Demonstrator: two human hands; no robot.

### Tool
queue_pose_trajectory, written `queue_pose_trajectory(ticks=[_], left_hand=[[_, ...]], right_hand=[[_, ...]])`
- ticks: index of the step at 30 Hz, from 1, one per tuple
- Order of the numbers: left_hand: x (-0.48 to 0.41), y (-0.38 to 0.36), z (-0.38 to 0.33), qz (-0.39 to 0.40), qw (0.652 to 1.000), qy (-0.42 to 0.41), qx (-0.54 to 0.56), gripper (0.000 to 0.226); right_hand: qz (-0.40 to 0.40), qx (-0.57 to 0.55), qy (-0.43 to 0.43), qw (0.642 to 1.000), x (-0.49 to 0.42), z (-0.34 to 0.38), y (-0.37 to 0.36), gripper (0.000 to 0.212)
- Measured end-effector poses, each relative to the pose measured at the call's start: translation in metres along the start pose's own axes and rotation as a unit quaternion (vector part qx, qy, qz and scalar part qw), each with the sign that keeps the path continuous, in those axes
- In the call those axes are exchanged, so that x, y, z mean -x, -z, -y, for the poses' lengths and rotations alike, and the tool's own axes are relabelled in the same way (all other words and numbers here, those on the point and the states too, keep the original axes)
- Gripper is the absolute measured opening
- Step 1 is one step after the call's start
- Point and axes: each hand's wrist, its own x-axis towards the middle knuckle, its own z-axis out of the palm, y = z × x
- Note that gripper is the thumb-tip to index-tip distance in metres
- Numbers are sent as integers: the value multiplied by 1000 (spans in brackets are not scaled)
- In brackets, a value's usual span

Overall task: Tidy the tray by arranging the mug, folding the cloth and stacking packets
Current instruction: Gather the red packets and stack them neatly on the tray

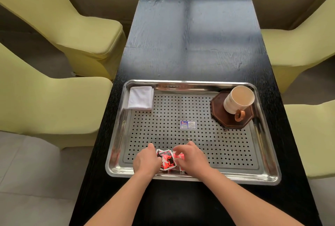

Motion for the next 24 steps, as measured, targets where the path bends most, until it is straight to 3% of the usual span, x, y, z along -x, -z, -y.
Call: queue_pose_trajectory(ticks=[2,8,20,24], left_hand=[[1,-1,2,0,1000,-8,-14,29],[0,-4,0,14,1000,16,13,44],[-5,-4,11,24,996,48,68,32],[-6,-3,10,28,996,52,66,33]], right_hand=[[-22,-7,-8,1000,-1,-3,-1,31],[45,147,21,988,-6,-3,-6,47],[40,145,37,988,-14,-19,8,24],[79,205,87,972,-14,-14,5,51]])
